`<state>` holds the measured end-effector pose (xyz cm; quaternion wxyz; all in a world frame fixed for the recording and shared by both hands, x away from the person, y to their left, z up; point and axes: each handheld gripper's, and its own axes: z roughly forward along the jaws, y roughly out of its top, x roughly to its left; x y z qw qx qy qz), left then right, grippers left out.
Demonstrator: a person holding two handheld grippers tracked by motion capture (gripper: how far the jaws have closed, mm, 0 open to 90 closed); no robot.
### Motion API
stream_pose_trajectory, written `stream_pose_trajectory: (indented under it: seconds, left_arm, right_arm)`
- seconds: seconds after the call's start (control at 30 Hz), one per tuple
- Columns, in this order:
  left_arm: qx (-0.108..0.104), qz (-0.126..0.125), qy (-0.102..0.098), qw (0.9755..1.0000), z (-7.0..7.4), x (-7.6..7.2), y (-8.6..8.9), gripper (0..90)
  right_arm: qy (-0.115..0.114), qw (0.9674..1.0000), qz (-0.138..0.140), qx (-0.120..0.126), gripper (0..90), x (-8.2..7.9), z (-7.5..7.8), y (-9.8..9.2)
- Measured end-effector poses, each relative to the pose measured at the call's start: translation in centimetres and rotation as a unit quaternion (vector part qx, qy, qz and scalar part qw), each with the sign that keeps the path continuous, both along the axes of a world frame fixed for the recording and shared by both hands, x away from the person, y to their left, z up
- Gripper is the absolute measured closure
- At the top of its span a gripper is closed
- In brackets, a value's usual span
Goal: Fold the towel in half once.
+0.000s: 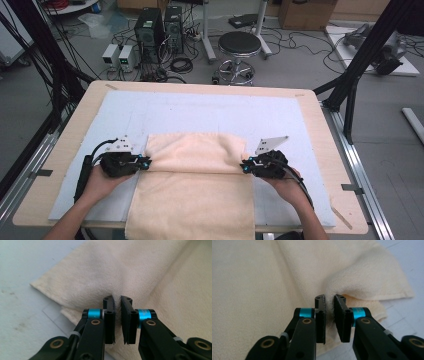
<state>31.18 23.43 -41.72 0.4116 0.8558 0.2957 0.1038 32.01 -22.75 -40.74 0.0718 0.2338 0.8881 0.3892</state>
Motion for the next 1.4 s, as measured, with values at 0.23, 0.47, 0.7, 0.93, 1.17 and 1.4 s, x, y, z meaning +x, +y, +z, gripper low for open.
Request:
stream_pose_trajectory:
  seconds: [0.23, 0.47, 0.7, 0.93, 1.17, 1.4]
  left_arm:
    - [-0.019, 0.001, -0.005, 0.9998, 1.0, 0.2, 0.7, 57.0]
    - [-0.029, 0.018, -0.023, 0.9991, 2.5, 1.8, 0.8, 50.1]
    - [-0.016, 0.058, -0.025, 0.9979, 1.6, 4.7, 0.2, 51.6]
    - [0.012, 0.095, 0.015, 0.9953, -0.9, 7.0, 0.3, 50.8]
    - [0.029, 0.098, 0.024, 0.9945, -1.9, 7.6, 0.1, 63.1]
    - [0.032, 0.092, 0.019, 0.9951, -1.8, 7.4, -0.3, 79.7]
  right_arm:
    - [-0.009, 0.9998, -0.013, 0.008, 60.4, -0.1, 0.2, -0.6]
    - [-0.028, 0.9988, -0.034, 0.023, 54.2, 1.5, 2.4, -1.3]
    - [-0.011, 0.9976, -0.067, 0.01, 54.3, 5.3, 0.9, -0.6]
    - [0.011, 0.9958, -0.091, -0.002, 51.9, 8.0, -1.7, 0.6]
    - [0.019, 0.995, -0.093, -0.032, 67.1, 8.9, -2.7, 1.5]
    - [0.021, 0.9964, -0.074, -0.033, 82.5, 8.8, -2.6, 1.7]
